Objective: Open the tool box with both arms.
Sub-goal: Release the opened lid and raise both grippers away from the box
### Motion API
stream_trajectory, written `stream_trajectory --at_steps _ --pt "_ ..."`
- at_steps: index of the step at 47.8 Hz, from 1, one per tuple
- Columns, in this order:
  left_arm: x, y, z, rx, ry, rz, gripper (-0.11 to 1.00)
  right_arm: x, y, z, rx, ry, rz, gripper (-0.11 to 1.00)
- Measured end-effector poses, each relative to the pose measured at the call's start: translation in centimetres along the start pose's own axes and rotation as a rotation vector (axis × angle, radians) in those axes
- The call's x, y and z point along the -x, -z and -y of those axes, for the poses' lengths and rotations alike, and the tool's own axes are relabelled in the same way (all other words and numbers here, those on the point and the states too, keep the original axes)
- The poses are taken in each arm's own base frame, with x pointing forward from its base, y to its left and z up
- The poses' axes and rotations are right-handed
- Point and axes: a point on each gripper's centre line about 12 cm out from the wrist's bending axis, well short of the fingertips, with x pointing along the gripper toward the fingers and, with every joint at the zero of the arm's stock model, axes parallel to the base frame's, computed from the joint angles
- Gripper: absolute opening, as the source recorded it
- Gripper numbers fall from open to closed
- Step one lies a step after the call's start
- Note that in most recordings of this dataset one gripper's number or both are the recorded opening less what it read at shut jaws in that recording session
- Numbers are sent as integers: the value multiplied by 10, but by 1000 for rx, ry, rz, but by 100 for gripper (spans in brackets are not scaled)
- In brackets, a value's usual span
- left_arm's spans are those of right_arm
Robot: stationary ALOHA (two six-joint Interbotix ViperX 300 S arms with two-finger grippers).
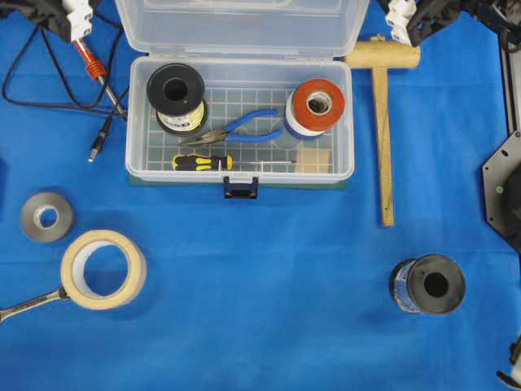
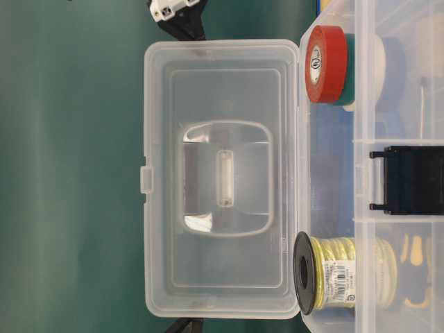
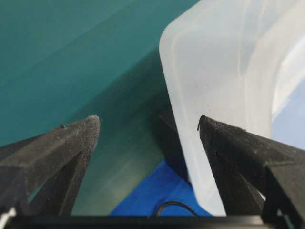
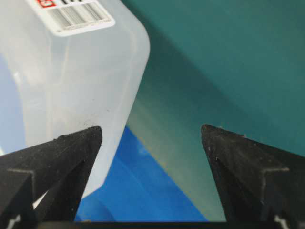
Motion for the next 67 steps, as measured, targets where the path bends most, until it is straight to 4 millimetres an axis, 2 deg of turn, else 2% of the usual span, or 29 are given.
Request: stream_trajectory --at_steps 9,21,25,34,48,59,67 --pt "-7 1 -4 2 -11 -18 92 -2 1 4 -3 12 -6 88" --pt "-2 3 -9 -20 -21 -43 92 5 0 8 -10 23 -23 88" --pt "4 12 -8 -35 -17 -74 92 12 2 9 -10 28 -27 88" --pt "26 18 -22 -20 -72 -68 92 36 6 16 -20 54 -24 88" --pt "65 15 -27 -18 -111 -14 92 72 9 18 -27 70 -10 88" --pt "78 10 -25 8 -107 18 92 72 11 17 -41 64 -22 88" --pt "81 10 -6 13 -21 2 92 72 10 -6 -17 -24 -19 88"
